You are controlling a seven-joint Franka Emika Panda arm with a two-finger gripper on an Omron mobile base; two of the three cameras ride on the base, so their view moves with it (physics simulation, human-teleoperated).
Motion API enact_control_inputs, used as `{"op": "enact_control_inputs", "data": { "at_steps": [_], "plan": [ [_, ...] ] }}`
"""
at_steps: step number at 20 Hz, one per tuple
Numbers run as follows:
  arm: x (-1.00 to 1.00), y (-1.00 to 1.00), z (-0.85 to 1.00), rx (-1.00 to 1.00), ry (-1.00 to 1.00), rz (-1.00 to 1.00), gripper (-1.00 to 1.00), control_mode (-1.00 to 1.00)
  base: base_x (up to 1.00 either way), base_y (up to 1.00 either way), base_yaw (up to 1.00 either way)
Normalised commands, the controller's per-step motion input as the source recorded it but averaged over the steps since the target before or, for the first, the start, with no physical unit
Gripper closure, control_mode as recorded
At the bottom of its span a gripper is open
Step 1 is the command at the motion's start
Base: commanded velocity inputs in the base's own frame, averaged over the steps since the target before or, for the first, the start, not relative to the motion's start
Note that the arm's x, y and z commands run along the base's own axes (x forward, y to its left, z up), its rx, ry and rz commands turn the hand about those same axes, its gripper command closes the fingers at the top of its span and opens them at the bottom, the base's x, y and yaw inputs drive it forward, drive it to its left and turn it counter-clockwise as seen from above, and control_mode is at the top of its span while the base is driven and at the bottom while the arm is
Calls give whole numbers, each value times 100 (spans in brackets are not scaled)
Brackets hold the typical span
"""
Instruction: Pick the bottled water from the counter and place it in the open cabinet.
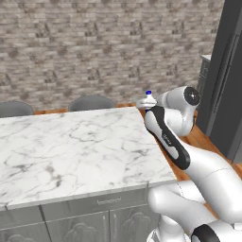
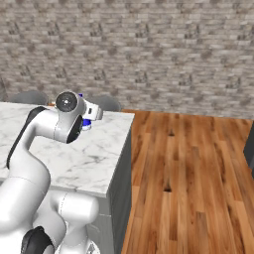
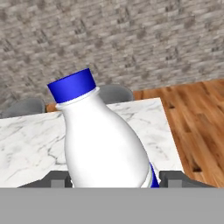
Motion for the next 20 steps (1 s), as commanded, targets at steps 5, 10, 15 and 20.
{"op": "enact_control_inputs", "data": {
  "at_steps": [5,10,15,20],
  "plan": [
    [0,0,0,0,0,0,100,100,0,0,0],
    [0,0,0,0,0,0,100,100,-59,-1,0],
    [0,0,0,0,0,0,100,100,-88,0,-6],
    [0,0,0,0,0,0,100,100,-59,0,-10]
  ]
}}
